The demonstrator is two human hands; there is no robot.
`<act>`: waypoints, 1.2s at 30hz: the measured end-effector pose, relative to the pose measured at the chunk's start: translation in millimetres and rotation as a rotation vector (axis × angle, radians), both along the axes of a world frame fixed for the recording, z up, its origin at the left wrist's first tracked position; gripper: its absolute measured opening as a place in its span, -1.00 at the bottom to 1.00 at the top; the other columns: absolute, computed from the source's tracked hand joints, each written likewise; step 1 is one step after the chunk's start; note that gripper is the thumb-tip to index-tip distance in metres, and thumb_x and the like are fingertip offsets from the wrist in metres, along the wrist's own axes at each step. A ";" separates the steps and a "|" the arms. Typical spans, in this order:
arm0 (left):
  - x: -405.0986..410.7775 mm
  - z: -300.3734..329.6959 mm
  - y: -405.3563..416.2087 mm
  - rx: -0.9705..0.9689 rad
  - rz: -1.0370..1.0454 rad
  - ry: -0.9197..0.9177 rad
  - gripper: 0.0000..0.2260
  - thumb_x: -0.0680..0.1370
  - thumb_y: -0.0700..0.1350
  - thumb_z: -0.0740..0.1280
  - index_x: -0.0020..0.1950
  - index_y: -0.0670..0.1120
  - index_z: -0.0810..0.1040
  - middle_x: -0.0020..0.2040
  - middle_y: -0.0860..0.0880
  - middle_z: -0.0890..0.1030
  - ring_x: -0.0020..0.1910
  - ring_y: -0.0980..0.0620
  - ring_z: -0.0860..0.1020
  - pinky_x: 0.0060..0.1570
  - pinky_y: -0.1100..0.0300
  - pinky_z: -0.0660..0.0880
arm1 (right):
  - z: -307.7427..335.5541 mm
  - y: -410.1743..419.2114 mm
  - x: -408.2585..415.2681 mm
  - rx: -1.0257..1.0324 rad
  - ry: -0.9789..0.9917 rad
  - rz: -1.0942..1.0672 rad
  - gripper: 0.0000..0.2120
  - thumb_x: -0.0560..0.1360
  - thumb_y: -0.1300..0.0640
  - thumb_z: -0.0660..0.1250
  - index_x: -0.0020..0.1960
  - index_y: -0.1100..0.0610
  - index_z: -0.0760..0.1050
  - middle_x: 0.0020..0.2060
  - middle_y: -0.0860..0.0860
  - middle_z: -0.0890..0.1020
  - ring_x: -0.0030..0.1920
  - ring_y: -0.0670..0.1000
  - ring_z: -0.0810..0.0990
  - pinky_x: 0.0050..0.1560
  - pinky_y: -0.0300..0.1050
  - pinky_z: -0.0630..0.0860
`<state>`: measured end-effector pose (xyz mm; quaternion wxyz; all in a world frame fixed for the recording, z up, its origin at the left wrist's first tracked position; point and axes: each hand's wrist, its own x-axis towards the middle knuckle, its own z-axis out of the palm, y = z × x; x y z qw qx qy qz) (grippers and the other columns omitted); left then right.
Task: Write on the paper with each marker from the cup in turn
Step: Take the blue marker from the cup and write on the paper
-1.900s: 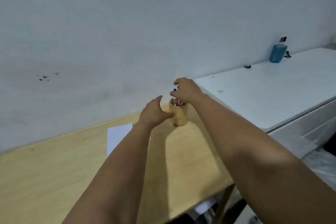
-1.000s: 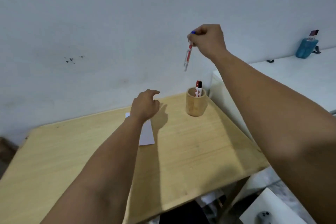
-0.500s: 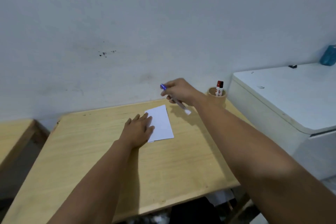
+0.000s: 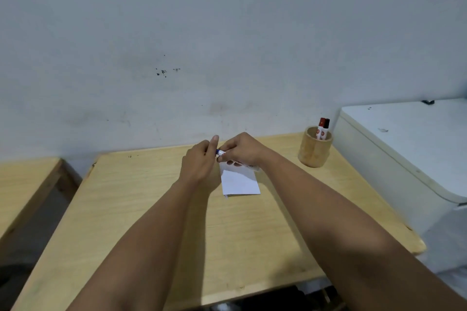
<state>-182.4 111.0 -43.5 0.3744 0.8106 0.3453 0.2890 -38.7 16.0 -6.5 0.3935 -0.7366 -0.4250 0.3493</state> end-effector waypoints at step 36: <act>-24.2 -30.5 23.0 0.721 -0.068 0.396 -0.63 0.57 0.09 0.19 0.29 0.05 0.61 0.38 0.06 0.57 0.47 -0.11 0.37 0.39 -0.18 0.23 | -62.1 -11.6 -7.5 -0.012 -0.616 0.071 -0.67 0.63 -0.03 0.31 -0.24 -0.35 0.62 -0.25 -0.30 0.67 -0.20 -0.05 0.56 -0.22 -0.08 0.45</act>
